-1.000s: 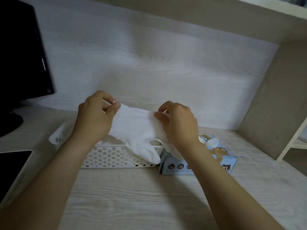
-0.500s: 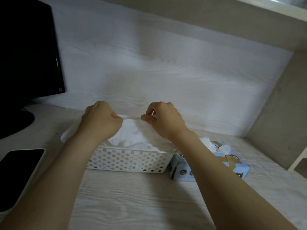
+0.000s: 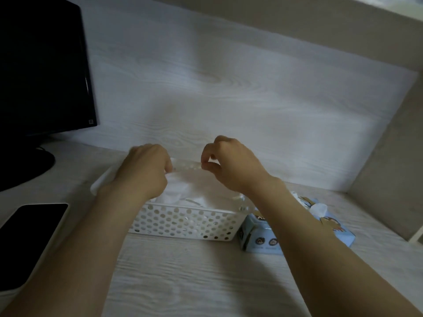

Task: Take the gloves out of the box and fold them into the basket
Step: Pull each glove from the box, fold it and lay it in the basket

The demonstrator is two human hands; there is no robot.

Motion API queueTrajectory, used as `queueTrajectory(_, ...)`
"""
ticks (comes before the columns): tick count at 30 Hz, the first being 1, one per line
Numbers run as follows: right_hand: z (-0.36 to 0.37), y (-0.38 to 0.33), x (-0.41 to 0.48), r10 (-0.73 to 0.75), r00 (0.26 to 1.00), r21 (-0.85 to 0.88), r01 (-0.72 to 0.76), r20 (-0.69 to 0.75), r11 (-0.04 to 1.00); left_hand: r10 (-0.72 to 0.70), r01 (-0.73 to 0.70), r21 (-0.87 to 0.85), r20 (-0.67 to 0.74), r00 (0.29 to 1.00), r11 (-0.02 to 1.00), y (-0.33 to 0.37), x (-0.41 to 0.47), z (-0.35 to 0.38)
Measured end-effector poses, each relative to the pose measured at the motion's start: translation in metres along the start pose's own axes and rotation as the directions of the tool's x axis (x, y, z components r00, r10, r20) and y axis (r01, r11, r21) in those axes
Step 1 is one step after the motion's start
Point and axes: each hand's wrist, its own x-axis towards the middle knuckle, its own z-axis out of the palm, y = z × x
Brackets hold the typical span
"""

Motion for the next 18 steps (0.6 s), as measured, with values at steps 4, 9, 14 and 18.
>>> queueTrajectory(4, -0.012, 0.004, -0.013, 0.097, 0.917, 0.041, -0.122, 0.387, 0.992, 0.075, -0.045, -0.151, 0.2, 0.977, 0.987, 0.008, -0.006, 0.003)
queueTrajectory(9, 0.008, 0.006, -0.023, 0.145, 0.91, 0.033, -0.171, 0.389, 0.985, 0.114, -0.08, -0.135, 0.269, 0.956, 0.988, 0.011, -0.006, 0.005)
queueTrajectory(14, 0.019, 0.003, -0.028, 0.108, 0.935, 0.056, -0.135, 0.337, 0.989, 0.164, -0.159, -0.078, 0.066, 0.984, 0.984, 0.015, -0.008, 0.011)
queueTrajectory(18, 0.015, 0.011, -0.038, 0.148, 0.986, 0.058, -0.144, -0.07, 0.988, 0.255, -0.259, -0.115, -0.048, 0.966, 0.959, 0.025, -0.01, 0.01)
